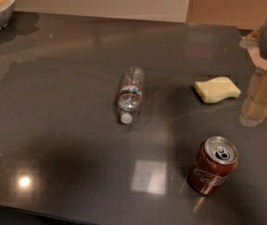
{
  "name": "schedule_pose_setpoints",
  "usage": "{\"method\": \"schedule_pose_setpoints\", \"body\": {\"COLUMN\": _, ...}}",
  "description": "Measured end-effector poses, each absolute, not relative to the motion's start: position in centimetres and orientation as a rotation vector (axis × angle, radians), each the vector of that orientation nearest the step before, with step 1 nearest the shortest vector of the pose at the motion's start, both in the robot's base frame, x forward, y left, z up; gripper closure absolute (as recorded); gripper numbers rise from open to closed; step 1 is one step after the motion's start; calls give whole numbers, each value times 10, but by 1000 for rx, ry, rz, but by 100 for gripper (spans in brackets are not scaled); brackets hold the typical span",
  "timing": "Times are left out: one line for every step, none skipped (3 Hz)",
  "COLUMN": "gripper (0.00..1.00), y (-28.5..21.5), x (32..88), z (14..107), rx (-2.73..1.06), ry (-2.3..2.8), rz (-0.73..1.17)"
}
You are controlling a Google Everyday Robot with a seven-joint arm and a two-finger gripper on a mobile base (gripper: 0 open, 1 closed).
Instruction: Pick coke can
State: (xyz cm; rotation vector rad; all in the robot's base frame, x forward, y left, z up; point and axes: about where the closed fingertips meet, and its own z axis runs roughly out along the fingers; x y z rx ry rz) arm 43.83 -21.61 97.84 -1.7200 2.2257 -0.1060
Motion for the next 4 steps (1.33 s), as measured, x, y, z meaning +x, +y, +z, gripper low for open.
{"method": "schedule_pose_setpoints", "body": {"gripper": 0, "y": -216, "x": 438, "z": 978, "rx": -1720, "ry": 2226, "rz": -106}}
{"method": "schedule_pose_setpoints", "body": {"gripper": 0, "y": -217, "x": 438, "z": 981, "rx": -1721, "ry": 2226, "rz": -79}}
{"method": "schedule_pose_setpoints", "body": {"gripper": 0, "y": -220, "x": 425, "z": 979, "rx": -1729, "ry": 2214, "rz": -11}}
{"method": "schedule_pose_setpoints", "body": {"gripper": 0, "y": -220, "x": 403, "z": 974, "rx": -1739, "ry": 2190, "rz": 80}}
